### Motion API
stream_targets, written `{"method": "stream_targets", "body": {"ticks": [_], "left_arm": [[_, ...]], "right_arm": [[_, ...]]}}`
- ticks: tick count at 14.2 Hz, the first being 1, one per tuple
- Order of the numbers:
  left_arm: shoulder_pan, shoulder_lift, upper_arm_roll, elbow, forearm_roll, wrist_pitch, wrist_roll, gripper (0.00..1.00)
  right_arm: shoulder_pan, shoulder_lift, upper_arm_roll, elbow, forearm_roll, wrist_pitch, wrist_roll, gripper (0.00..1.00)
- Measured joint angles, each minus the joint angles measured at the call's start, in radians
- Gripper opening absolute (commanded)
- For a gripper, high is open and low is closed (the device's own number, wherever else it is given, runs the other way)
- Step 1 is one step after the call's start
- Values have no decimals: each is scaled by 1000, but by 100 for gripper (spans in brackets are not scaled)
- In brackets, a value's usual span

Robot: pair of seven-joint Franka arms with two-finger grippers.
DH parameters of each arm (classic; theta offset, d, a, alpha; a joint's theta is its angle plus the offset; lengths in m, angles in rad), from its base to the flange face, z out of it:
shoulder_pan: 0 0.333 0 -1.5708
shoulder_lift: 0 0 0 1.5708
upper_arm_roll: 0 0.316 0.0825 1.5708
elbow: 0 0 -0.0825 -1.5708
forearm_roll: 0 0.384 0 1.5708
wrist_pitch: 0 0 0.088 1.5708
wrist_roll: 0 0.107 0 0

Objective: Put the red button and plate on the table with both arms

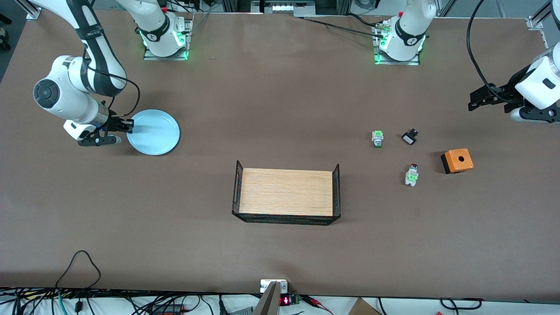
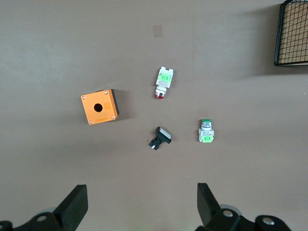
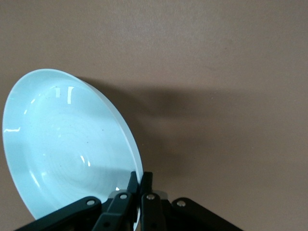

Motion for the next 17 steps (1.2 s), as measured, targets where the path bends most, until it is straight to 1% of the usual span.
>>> {"method": "stream_targets", "body": {"ticks": [3,4,5,6,9,12,14,15,17], "left_arm": [[1,0,0,0,0,0,0,100],[1,0,0,0,0,0,0,100],[1,0,0,0,0,0,0,100],[1,0,0,0,0,0,0,100],[1,0,0,0,0,0,0,100],[2,0,0,0,0,0,0,100],[2,0,0,0,0,0,0,100],[2,0,0,0,0,0,0,100],[2,0,0,0,0,0,0,100]], "right_arm": [[-4,9,0,-22,0,27,-1,1],[-9,15,0,-24,0,29,-2,19],[-13,22,0,-26,0,31,-3,54],[-17,27,0,-26,1,31,-3,100],[-21,30,0,-24,2,30,18,100],[-21,6,4,-4,2,2,22,100],[-21,-29,7,45,2,-84,22,100],[-17,-47,9,88,2,-152,22,100],[-2,-77,16,218,2,-332,37,100]]}}
